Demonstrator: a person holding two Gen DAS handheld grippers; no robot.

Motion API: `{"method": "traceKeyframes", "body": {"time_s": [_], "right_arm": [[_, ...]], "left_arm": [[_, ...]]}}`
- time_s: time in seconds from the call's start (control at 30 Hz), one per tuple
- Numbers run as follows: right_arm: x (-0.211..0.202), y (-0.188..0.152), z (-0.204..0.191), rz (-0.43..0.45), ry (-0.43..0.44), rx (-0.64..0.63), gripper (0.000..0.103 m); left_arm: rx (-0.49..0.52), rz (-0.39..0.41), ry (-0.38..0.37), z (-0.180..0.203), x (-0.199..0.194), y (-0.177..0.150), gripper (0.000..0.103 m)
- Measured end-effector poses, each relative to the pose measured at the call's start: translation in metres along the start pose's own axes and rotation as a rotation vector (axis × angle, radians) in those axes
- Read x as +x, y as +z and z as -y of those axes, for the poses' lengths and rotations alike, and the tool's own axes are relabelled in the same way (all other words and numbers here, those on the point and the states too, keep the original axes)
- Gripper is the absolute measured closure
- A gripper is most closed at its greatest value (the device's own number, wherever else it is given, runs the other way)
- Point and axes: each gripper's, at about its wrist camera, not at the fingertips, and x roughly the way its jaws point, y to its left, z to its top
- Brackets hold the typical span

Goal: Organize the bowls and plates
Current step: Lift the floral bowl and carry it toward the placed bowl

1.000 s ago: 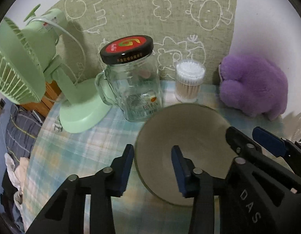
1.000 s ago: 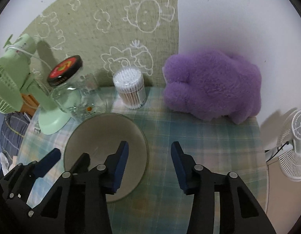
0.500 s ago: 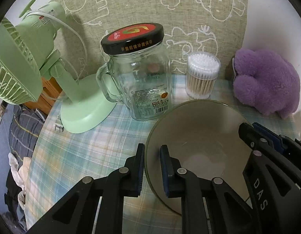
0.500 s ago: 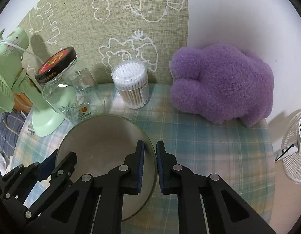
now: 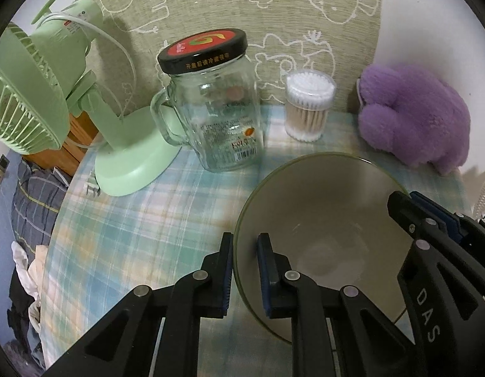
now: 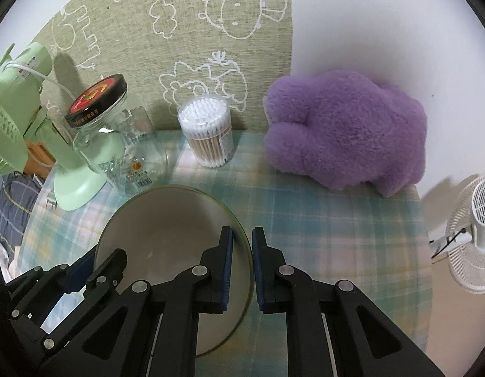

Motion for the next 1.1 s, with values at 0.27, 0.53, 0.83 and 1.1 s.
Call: {"method": "traceKeyframes", "body": {"time_s": [0.27, 0.53, 0.83, 1.1], "right_arm": [[-0.031, -0.011, 0.007, 0.008, -0.023, 0.004, 0.088], [-0.069, -0.017, 0.003, 0.043, -0.034, 0.014, 0.088], [-0.123, -0.032, -0.015, 0.093, -0.078, 0.031, 0.088], [-0.174, -0.057, -0.033, 0.128, -0.144, 0.062, 0.088]], "left_arm": [[0.027, 0.021, -0.021, 0.005, -0.027, -0.009, 0.091], [0.033, 0.068, -0.037, -0.005, -0.062, -0.015, 0.091], [0.067, 0.126, -0.087, -0.022, -0.109, -0.033, 0.091], [0.119, 0.166, -0.145, -0.035, -0.148, -0.054, 0.090]]}}
